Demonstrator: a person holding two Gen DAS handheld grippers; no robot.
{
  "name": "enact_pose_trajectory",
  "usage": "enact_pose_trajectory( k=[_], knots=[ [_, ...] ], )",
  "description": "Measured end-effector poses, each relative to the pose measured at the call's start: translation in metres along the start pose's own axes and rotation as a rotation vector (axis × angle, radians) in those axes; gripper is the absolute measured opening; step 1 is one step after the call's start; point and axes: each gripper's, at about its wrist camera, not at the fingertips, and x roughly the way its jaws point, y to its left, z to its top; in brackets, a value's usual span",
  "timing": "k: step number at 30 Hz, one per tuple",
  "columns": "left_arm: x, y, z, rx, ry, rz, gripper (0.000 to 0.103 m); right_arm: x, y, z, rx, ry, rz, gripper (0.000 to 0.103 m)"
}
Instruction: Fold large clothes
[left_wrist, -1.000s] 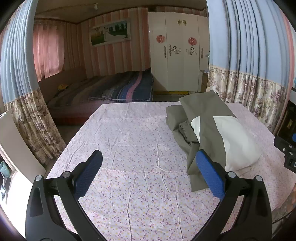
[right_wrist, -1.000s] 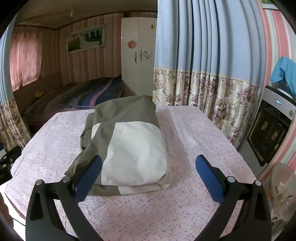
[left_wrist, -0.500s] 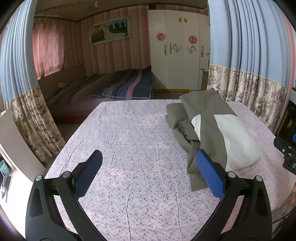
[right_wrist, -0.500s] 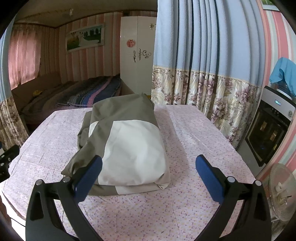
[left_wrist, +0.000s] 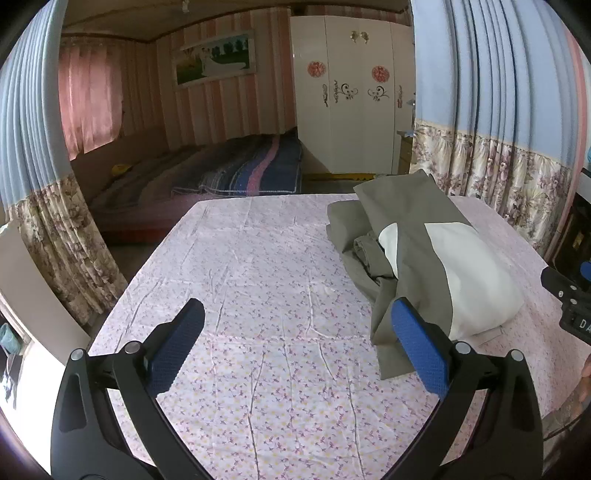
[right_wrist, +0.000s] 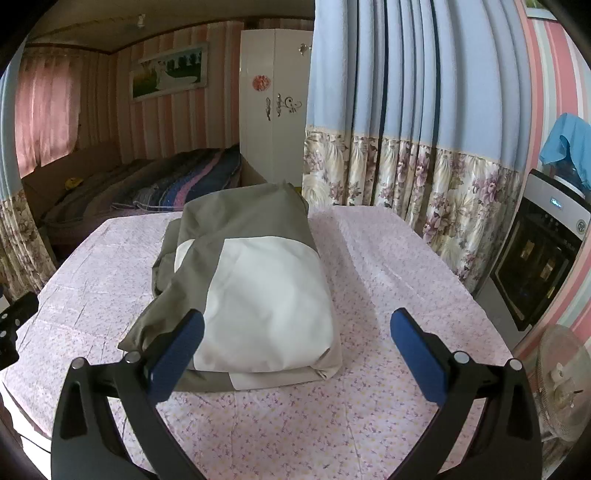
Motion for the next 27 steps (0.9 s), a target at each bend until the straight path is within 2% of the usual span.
enact_pose_trajectory(
  k=[27],
  knots=[
    [0.0076,0.0017,0.0008,-0.014,0.022,-0.006,0.1,0.0081,0.0027,-0.0012,-0.008,0.022,-0.009,0.101]
  ],
)
